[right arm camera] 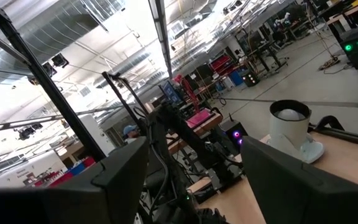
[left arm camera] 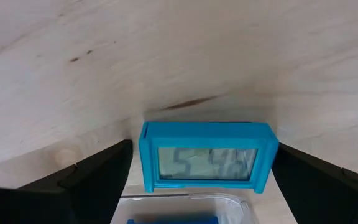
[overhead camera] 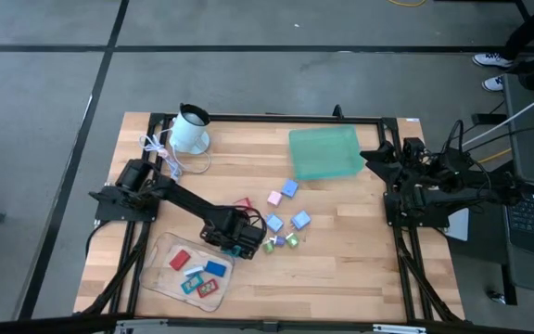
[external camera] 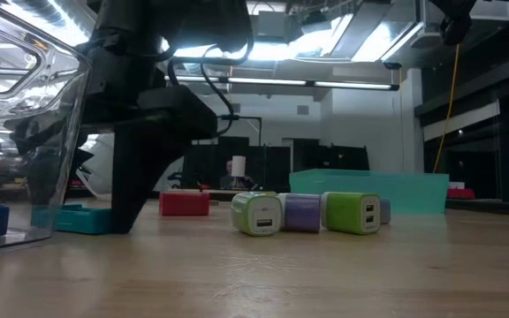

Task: Pick & Place Office items
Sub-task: Put the light blue digital clock into the transparent bin

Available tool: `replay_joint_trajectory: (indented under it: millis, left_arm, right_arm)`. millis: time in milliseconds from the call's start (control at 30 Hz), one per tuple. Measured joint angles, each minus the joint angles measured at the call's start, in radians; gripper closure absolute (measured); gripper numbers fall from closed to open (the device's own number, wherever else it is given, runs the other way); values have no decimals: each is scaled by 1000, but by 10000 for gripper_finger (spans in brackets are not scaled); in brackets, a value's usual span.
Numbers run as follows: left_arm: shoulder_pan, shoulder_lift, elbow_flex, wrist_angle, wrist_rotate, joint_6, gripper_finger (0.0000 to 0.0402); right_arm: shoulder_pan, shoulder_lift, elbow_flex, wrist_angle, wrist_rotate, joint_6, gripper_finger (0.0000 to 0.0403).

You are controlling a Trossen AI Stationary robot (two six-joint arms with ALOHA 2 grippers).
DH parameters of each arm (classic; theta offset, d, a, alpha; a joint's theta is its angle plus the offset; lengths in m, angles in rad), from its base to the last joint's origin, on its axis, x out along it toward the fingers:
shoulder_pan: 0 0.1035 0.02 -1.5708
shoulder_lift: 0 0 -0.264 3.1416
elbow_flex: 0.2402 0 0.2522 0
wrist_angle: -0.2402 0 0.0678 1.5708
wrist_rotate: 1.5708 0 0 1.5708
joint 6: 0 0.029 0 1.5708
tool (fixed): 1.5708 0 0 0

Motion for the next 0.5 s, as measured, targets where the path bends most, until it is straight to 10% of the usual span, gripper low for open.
replay_joint_trajectory:
  millis: [500]
  left_arm:
    - [29, 27, -3, 9, 46, 3, 122]
  right_arm:
    - [0, 0, 0, 0, 32, -7, 142]
